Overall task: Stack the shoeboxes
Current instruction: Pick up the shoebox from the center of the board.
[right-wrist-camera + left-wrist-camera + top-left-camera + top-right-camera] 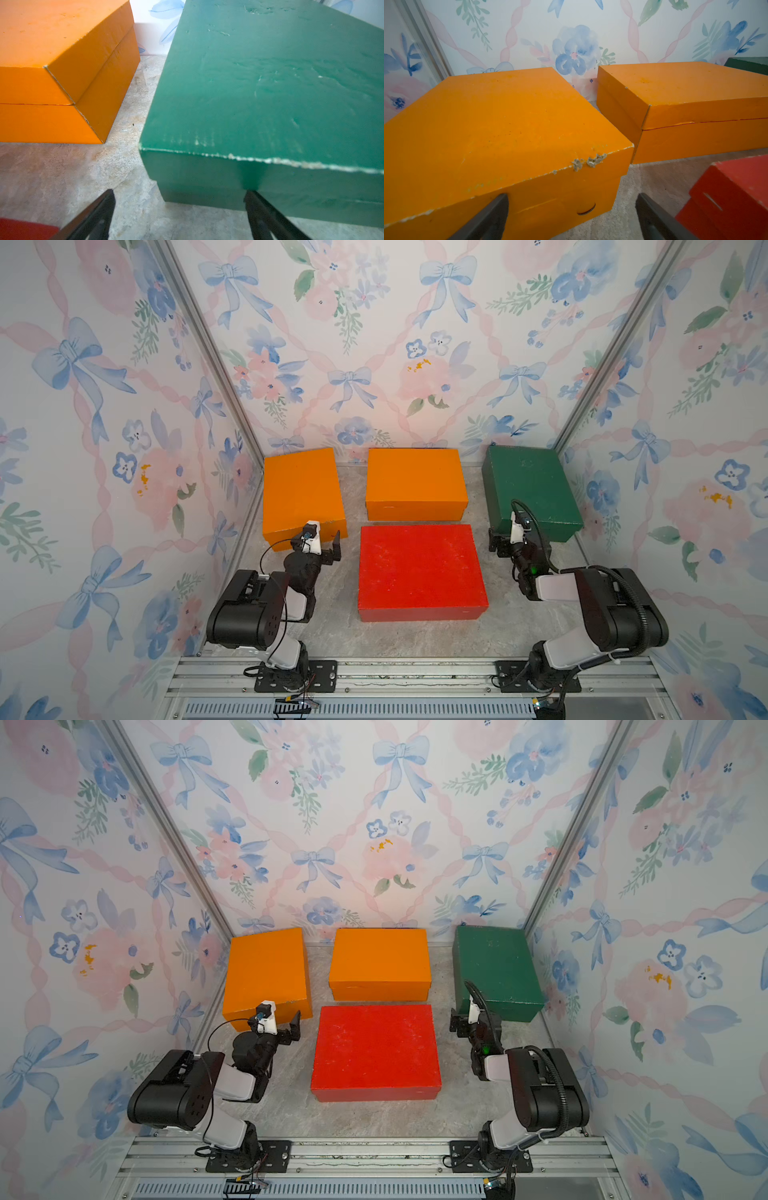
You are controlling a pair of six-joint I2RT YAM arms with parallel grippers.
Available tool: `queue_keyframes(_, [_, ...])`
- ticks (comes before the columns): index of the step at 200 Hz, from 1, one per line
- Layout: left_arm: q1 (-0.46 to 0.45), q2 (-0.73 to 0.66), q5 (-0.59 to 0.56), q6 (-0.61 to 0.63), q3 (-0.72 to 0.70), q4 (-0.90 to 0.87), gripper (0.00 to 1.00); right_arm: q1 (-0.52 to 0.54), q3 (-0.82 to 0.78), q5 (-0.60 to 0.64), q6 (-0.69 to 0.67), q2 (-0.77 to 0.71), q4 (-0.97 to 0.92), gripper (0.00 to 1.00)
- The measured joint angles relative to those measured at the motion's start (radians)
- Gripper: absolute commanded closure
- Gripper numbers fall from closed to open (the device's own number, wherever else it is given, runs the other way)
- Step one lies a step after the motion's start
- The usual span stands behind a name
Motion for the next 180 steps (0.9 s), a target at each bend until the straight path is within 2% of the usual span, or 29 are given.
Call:
queue_keyframes(35, [0.000, 0.000, -0.005, -0.001, 0.000, 0.000, 0.02, 0.000, 0.000, 0.000, 0.000, 0.000, 0.000, 0.03])
queue_keyframes(94, [0.000, 0.000, -0.088, -0.014, 0.000, -0.002, 0.02, -0.001, 0.000, 0.000, 0.000, 0.000, 0.000, 0.03])
queue_keyframes(180, [0.000, 0.000, -0.107, -0.022, 0.001, -0.004, 0.02, -0.001, 0.000, 0.000, 0.000, 0.000, 0.000, 0.03])
